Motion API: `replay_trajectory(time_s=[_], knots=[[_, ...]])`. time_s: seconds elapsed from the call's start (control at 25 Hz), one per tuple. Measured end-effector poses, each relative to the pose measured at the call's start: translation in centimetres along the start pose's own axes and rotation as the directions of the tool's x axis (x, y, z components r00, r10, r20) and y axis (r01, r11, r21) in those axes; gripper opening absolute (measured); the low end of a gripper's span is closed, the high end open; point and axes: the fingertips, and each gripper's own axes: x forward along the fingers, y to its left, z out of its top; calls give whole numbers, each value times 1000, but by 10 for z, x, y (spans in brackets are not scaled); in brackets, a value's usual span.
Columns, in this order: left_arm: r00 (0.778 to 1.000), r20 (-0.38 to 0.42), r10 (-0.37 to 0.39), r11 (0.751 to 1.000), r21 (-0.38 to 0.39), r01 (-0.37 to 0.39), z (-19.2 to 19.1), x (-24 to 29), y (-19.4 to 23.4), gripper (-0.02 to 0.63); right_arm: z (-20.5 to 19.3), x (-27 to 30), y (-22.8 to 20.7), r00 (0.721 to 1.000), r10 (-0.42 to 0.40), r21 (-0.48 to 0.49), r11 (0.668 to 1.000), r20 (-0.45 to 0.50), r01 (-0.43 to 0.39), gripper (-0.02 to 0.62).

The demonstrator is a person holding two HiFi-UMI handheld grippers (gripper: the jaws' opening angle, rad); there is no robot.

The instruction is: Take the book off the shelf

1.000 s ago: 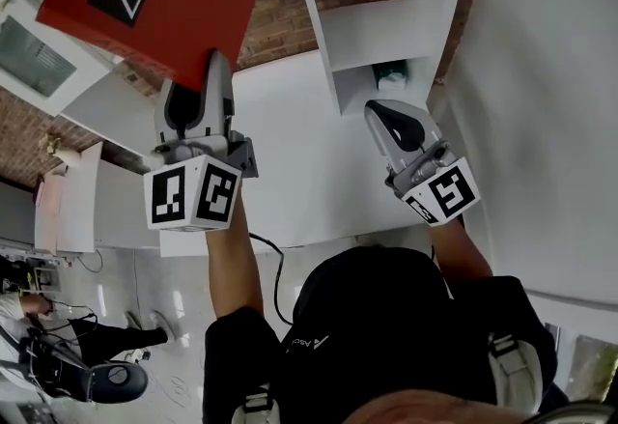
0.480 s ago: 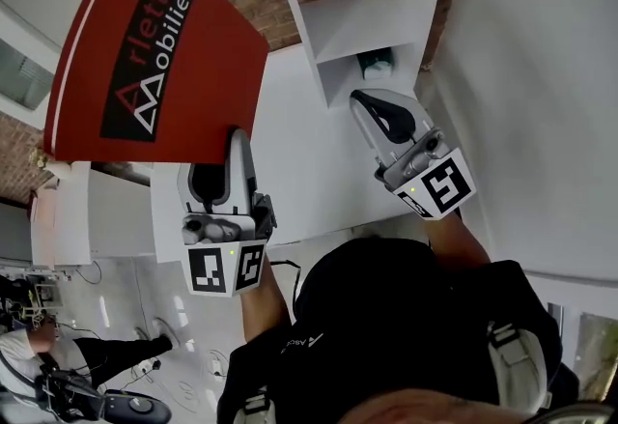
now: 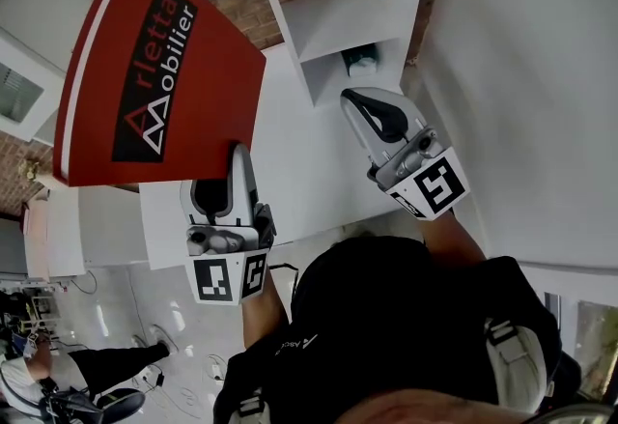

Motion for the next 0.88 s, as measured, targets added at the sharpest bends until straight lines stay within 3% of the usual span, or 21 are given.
replay_trajectory(time_s=[0.88], knots=[[999,6,-36,999,-3,36,3,0,-1,160,-1,0,7,1000,-13,-11,1000,-13,13,0]])
